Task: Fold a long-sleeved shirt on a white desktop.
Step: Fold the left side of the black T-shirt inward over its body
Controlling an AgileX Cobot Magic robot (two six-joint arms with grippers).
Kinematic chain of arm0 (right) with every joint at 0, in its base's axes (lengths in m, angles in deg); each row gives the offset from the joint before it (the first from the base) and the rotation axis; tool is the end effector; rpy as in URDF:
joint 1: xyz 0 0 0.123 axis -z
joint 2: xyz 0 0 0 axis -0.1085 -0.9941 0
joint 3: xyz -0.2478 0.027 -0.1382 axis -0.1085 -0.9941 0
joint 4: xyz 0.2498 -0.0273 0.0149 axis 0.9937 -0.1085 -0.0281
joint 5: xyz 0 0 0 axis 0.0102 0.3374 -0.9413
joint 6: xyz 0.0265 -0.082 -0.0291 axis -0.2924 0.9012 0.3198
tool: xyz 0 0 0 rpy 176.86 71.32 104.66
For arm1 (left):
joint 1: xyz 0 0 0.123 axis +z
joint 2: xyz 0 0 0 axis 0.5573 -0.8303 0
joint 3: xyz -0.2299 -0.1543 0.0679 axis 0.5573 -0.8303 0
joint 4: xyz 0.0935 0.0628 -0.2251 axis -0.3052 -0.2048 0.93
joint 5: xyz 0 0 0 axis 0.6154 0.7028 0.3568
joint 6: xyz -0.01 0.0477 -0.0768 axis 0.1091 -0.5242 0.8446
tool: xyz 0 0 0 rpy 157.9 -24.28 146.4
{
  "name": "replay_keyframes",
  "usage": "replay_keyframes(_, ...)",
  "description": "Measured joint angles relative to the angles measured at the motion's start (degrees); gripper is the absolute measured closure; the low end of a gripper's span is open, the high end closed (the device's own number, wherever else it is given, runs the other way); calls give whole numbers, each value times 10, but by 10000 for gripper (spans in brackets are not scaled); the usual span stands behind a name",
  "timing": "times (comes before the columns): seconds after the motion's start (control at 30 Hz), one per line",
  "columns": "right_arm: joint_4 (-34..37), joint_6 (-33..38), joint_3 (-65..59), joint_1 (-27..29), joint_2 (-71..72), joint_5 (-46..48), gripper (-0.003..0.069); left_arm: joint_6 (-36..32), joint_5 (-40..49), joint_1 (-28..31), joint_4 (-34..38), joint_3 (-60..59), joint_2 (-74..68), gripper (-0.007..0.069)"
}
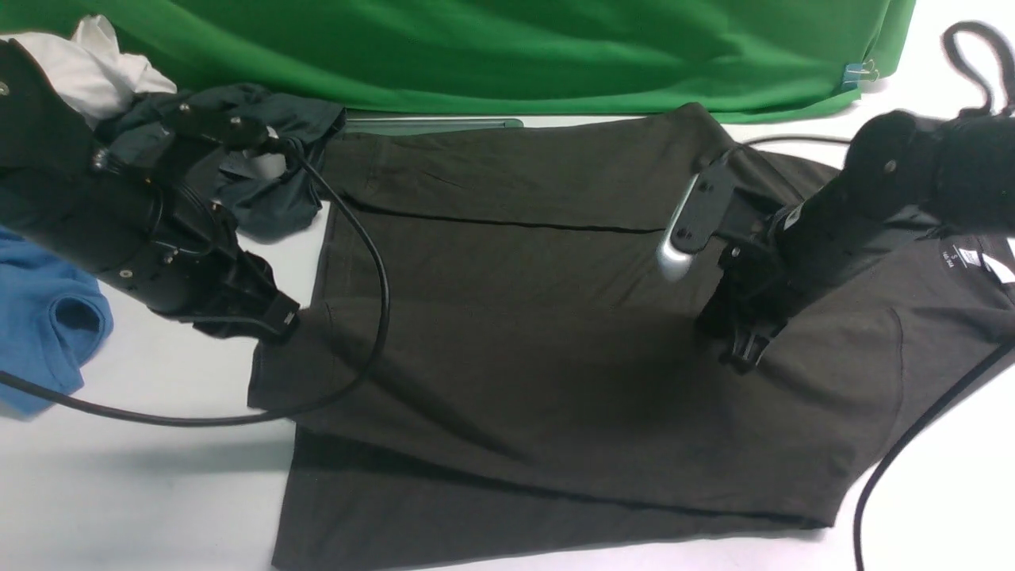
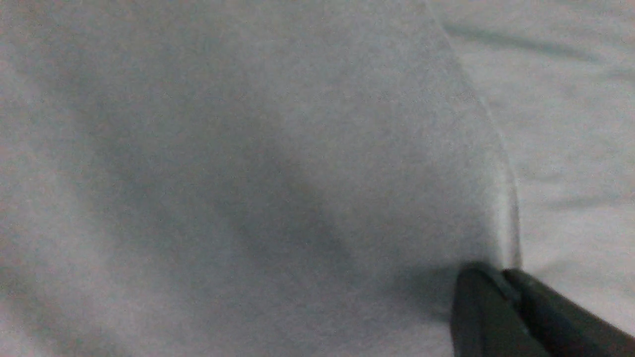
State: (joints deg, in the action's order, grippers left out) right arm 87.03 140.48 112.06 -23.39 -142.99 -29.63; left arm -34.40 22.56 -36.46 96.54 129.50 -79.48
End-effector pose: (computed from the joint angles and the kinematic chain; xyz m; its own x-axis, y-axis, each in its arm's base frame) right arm 0.3509 0.1247 0.1837 -0.4174 -0.8251 -0.3808 -0.8589 0.4951 -0.1312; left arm 0.2895 -0.0386 0.2673 -0.8023 0.4237 -0.4205 0.5060 0.8564 -0.1024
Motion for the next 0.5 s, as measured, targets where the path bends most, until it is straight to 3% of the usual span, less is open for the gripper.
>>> replay_keyframes(0.17, -1, -40, 0, 25, 0, -22, 641, 0, -56, 0, 2, 5, -3, 588)
replay_keyframes(0.5, -3, -58, 0, 36, -2, -49, 646, 0, -82, 0, -11, 71, -91, 588)
